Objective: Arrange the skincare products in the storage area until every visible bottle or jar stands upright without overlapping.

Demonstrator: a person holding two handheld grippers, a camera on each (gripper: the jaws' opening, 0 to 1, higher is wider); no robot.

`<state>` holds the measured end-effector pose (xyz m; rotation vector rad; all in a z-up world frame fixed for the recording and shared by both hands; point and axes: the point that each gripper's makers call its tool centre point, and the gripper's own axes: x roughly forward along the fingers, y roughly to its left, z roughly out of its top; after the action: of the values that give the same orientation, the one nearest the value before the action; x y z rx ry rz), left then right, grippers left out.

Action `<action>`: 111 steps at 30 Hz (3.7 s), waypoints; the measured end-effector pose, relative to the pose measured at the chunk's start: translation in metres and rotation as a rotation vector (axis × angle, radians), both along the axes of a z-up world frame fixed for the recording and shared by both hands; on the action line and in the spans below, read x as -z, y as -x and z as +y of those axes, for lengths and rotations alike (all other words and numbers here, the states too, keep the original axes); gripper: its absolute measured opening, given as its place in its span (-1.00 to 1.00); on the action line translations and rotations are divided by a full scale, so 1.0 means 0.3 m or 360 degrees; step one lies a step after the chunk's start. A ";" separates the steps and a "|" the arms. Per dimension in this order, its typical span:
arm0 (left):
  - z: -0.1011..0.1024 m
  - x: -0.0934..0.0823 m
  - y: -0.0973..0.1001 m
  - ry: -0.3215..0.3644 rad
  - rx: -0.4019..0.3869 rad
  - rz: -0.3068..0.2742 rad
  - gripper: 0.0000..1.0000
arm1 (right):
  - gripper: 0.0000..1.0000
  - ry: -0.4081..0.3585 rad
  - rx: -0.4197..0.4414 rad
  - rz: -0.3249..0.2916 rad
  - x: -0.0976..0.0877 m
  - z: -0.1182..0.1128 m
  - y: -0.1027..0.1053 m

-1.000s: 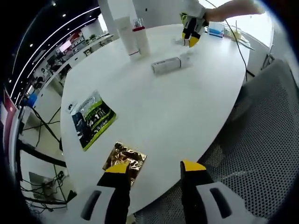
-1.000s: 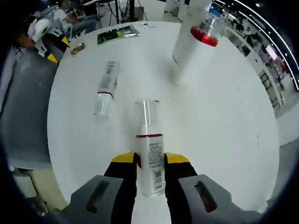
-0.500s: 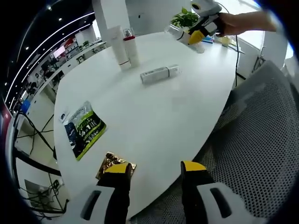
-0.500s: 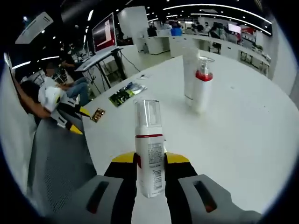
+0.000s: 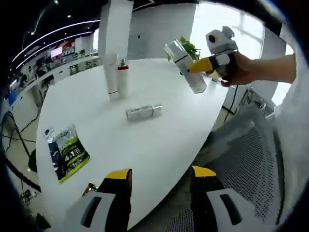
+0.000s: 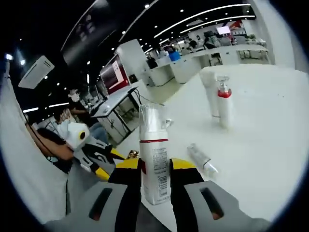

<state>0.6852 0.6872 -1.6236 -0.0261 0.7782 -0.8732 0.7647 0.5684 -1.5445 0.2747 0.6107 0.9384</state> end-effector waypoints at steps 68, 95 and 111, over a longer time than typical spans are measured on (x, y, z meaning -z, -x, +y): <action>-0.261 -0.390 0.140 0.0956 -0.0089 0.0079 -0.62 | -0.57 -0.0396 -0.0347 -0.0089 -0.255 0.193 0.308; -0.212 -0.205 0.095 0.0382 -0.0004 -0.0071 -0.27 | -0.62 -0.0270 -0.0291 -0.0127 -0.188 0.152 0.230; 0.048 0.142 0.080 -0.0595 0.0088 -0.0119 -0.23 | -0.61 -0.0243 -0.0102 -0.0205 -0.179 0.066 0.077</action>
<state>0.6613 0.7015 -1.6663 0.3578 0.8644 -0.7648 0.7416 0.5881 -1.4909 0.3296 0.4323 1.0578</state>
